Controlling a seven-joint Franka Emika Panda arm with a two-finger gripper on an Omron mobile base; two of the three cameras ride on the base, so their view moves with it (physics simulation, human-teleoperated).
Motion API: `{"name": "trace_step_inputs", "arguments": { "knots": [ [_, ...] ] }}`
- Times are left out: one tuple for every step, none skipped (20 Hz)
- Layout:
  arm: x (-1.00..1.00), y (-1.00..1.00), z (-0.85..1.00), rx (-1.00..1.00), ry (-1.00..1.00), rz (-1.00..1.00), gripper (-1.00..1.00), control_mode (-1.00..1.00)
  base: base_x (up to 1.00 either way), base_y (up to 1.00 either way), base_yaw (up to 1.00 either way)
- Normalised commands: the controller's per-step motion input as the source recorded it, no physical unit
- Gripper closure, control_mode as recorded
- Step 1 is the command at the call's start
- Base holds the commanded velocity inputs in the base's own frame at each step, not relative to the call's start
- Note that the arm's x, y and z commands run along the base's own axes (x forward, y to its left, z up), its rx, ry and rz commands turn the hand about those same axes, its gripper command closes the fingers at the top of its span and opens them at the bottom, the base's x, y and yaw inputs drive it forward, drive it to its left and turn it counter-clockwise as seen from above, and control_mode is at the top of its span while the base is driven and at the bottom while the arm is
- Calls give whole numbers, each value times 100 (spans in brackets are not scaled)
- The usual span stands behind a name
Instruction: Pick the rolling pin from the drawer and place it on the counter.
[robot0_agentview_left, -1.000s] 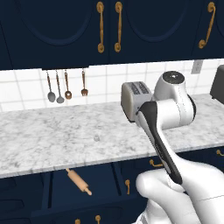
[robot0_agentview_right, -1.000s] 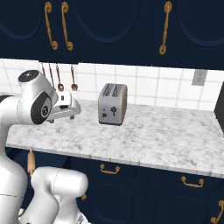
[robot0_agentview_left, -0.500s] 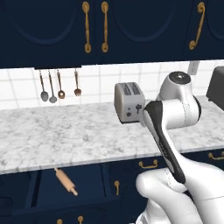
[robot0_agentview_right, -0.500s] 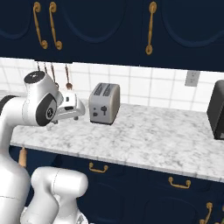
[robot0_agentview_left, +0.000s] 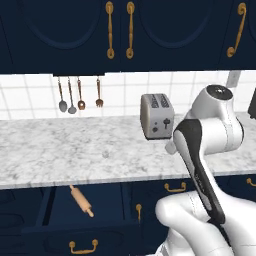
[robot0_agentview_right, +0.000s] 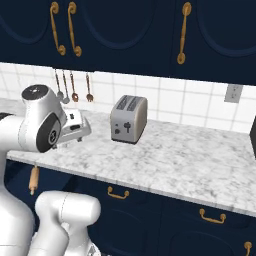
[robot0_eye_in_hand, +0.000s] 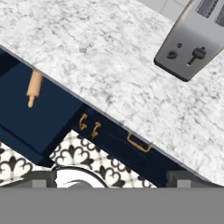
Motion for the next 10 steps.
{"name": "trace_step_inputs", "arguments": {
  "knots": [
    [-63,68,0,-3,0,25,-100,-100,0,0,0],
    [-76,77,-16,-7,0,27,-100,-100,0,0,0],
    [-81,88,-28,-11,0,27,-100,-100,0,0,0],
    [-89,95,-31,-12,0,27,-100,-100,0,0,0],
    [-84,100,-36,-11,0,25,-100,-100,0,0,0],
    [-83,100,-34,-11,0,23,-100,-100,0,0,0],
    [-83,100,-35,-20,0,22,-100,-100,0,0,0],
    [-86,100,-38,-24,0,22,-100,-100,0,0,0],
    [-89,100,-41,-25,0,23,-100,-100,0,0,0],
    [-81,100,-46,-33,0,21,-100,-100,0,0,0]
  ]
}}
